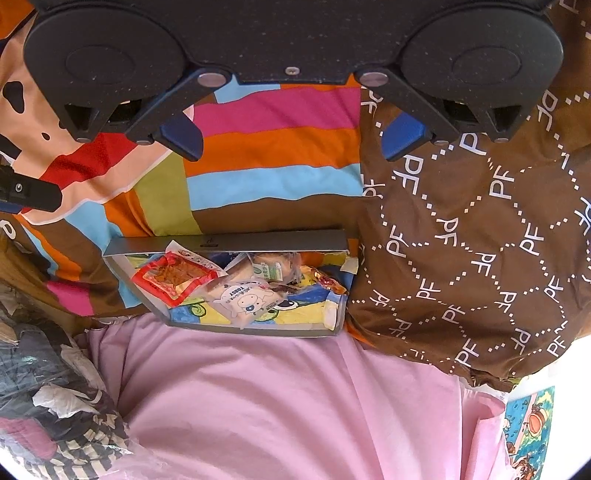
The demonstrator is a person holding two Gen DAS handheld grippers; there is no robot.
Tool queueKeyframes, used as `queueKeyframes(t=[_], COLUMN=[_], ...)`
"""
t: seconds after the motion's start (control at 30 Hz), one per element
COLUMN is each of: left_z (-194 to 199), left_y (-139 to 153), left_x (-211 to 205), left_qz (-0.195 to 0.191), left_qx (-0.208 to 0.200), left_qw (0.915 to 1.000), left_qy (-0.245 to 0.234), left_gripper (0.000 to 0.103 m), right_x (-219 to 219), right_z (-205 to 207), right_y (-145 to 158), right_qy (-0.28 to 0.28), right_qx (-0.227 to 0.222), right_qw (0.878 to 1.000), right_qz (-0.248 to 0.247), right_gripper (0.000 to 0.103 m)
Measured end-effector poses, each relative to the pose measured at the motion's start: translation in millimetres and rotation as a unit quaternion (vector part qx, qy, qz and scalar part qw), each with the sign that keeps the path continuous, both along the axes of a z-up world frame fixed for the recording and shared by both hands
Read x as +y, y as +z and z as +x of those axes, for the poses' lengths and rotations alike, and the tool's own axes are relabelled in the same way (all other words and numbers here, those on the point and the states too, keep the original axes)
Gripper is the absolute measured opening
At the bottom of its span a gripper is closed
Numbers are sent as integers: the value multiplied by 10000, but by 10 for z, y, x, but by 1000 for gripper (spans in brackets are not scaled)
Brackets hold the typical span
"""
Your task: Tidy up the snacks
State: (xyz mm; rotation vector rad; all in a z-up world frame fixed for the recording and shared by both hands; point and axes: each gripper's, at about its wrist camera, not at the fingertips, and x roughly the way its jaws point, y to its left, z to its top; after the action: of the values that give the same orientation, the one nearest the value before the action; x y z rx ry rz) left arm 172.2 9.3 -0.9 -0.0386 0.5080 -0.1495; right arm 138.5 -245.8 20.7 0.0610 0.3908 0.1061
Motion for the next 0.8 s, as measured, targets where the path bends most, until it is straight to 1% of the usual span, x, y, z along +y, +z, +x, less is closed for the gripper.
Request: queueKeyframes(t=[0.2, 0.47, 0.63, 0.8], left_z=[2, 1, 5, 6], left_y=[-16, -21, -10, -16], left_x=[-3, -2, -43, -65], left_qz=[-6, -14, 116, 109], left_qx=[7, 5, 51, 109], left_qw=[10000, 10000, 9999, 9998], left_qy=[4, -7, -62, -108], left_gripper=[102, 102, 102, 102], right_x=[-11, 16, 26, 24], right_z=[14, 15, 16, 11], right_y=[-5, -7, -14, -13], right_qy=[48, 104, 131, 129], right_qx=[47, 14, 20, 5], right_qw=[9999, 9999, 9999, 9999], right_qz=[101, 89, 54, 37], right_gripper=[103, 103, 103, 103])
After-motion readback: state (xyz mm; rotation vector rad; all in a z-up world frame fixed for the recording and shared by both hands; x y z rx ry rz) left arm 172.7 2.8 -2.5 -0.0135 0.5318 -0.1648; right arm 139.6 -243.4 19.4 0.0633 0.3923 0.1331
